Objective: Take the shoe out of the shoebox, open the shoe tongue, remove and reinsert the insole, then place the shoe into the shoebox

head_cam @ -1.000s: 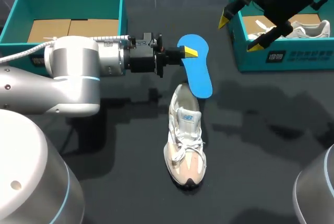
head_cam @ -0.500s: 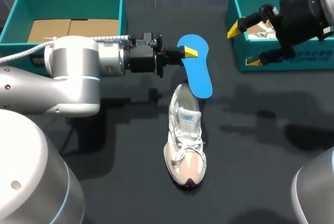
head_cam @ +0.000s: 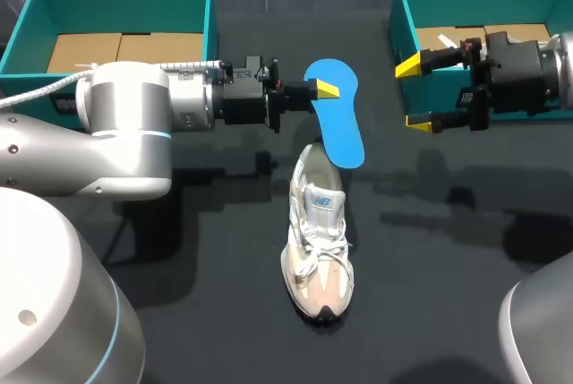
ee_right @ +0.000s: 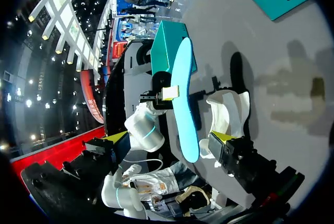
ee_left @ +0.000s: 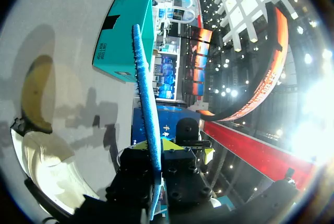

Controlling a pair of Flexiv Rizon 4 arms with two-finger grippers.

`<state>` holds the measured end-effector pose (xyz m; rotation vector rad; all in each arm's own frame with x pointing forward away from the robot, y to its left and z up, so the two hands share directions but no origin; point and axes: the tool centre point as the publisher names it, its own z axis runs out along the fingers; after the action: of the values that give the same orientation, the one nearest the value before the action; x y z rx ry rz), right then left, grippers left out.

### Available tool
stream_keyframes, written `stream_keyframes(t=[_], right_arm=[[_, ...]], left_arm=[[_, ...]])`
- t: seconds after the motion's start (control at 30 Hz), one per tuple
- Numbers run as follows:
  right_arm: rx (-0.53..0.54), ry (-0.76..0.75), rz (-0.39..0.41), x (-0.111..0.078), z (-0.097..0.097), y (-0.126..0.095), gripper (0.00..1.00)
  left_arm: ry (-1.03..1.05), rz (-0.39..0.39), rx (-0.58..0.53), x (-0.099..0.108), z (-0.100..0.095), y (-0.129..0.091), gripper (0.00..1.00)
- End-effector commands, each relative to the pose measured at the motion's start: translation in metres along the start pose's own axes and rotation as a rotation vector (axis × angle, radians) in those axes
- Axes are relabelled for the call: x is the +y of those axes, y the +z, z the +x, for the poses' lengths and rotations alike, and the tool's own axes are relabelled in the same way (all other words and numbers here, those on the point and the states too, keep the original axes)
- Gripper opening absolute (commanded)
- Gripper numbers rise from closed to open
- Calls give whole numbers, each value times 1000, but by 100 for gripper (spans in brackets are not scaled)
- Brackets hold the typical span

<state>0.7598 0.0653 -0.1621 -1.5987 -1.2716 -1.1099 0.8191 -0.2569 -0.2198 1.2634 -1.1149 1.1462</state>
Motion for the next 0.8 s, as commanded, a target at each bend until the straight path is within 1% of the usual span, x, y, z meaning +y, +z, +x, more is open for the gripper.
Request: stream_keyframes(t=[0.03, 0.27, 0.37, 0.43, 0.5, 0.57, 0.67, 0.73, 0.8], right_arm=[[137, -2, -2, 0, -5, 5, 100], [136, -9, 7, 0, -4, 8, 100], [138, -10, 6, -1, -4, 8, 100], [140, -11, 6, -1, -4, 8, 100], [141, -12, 9, -1, -4, 7, 100], [145, -15, 13, -1, -4, 7, 100], [158, -19, 16, 1, -5, 8, 100], [167, -19, 21, 1, -6, 8, 100], [173, -17, 23, 2, -7, 9, 100]], left_arm=[[1, 0, 0, 0, -1, 0, 0], [1, 0, 0, 0, -1, 0, 0], [75, 2, -4, 0, 0, -3, 0], [158, 18, -5, -2, 3, -6, 0], [236, 18, -4, -5, 7, -9, 0], [362, 30, 6, -7, 12, -12, 0], [527, 7, 20, -13, 20, -15, 0], [639, 6, 21, -16, 26, -17, 0], [737, -15, 11, -17, 33, -18, 0]])
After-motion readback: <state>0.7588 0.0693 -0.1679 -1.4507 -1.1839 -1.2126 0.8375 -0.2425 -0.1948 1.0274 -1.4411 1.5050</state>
